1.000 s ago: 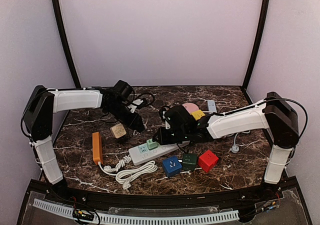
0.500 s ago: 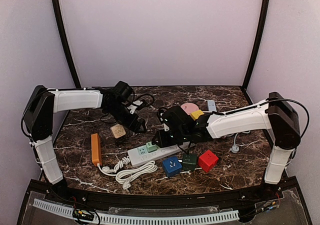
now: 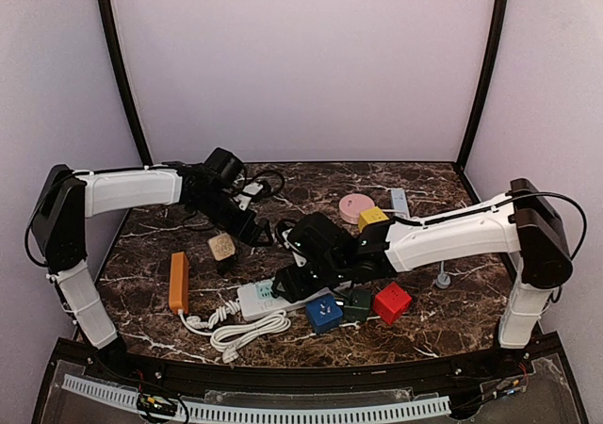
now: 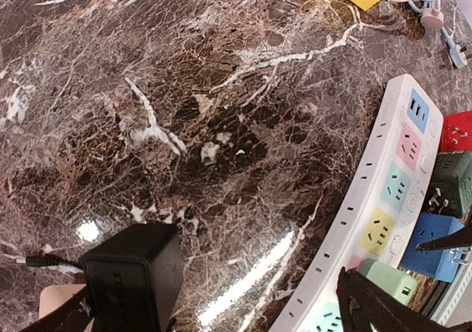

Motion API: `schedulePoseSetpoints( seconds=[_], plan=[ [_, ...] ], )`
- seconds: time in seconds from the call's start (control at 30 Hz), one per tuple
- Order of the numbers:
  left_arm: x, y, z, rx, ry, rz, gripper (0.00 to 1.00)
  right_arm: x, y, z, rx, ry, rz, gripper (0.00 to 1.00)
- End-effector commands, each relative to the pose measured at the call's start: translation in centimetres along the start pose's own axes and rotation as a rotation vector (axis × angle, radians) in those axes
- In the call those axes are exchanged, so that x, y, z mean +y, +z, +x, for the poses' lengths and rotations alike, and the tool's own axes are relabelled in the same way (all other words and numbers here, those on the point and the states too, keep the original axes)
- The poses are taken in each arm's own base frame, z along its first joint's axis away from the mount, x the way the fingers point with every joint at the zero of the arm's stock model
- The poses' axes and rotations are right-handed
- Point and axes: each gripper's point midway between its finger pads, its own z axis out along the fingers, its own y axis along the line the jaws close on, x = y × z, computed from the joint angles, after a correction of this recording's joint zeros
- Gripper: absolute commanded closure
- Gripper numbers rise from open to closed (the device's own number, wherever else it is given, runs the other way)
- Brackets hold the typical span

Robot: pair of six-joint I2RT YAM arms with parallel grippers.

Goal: Pull the plug off the socket

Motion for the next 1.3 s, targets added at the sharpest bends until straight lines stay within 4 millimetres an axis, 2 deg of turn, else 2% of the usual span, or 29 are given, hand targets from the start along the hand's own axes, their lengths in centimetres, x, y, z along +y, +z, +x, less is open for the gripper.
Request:
schedulePoseSetpoints(
  seconds=[0.0, 0.07, 0.17, 0.33, 0.53, 0.73, 0.8, 0.87, 0.93, 0.97, 1.1, 1.27],
  plan=[
    [-0.3, -3.0, -1.3, -0.113, -0.022, -0.002, 0.01, 1.3, -0.9, -0.9, -0.019, -0.034, 0.008, 0.3],
    [-0.6, -3.6, -1.5, -0.137, -0.024, 0.015, 0.01, 1.5, -1.1, -1.2, -0.033, -0.023, 0.015, 0.24],
    [-1.3, -4.1, -1.6, -0.155, -0.014, 0.048, 0.01, 0.7, -0.7, -1.0, -0.025, 0.018, 0.064, 0.2],
    [-1.9, -4.8, -1.3, -0.159, -0.006, 0.072, 0.01, 0.7, 0.9, -0.8, 0.005, 0.052, 0.09, 0.21],
    [-1.8, -4.8, 0.0, -0.14, -0.008, 0.065, 0.01, 0.5, 2.8, -0.1, 0.042, 0.062, 0.122, 0.27],
    [-1.9, -5.1, -0.1, -0.146, -0.003, 0.064, 0.01, -0.3, 4.1, 0.9, 0.064, 0.079, 0.168, 0.47],
    [-2.0, -4.9, 0.1, -0.141, -0.007, 0.074, 0.01, -0.6, 4.2, 0.7, 0.052, 0.084, 0.185, 0.6],
    [-2.3, -4.5, 0.4, -0.125, -0.013, 0.1, 0.01, -1.0, 4.1, 0.2, 0.027, 0.09, 0.204, 0.81],
    [-2.7, -3.9, 0.6, -0.109, -0.022, 0.13, 0.01, -1.6, 3.8, -0.6, -0.005, 0.11, 0.228, 0.97],
    [-2.7, -3.5, 0.8, -0.099, -0.032, 0.139, 0.01, -2.0, 3.6, -1.0, -0.024, 0.131, 0.234, 1.0],
    [-4.0, -2.9, 1.1, -0.07, -0.043, 0.229, 0.01, -3.3, 1.8, -3.0, -0.141, 0.207, 0.181, 1.0],
    [-5.0, -2.5, 1.4, -0.048, -0.049, 0.301, 0.01, -3.5, -1.6, -6.4, -0.334, 0.202, 0.092, 1.0]
  ],
)
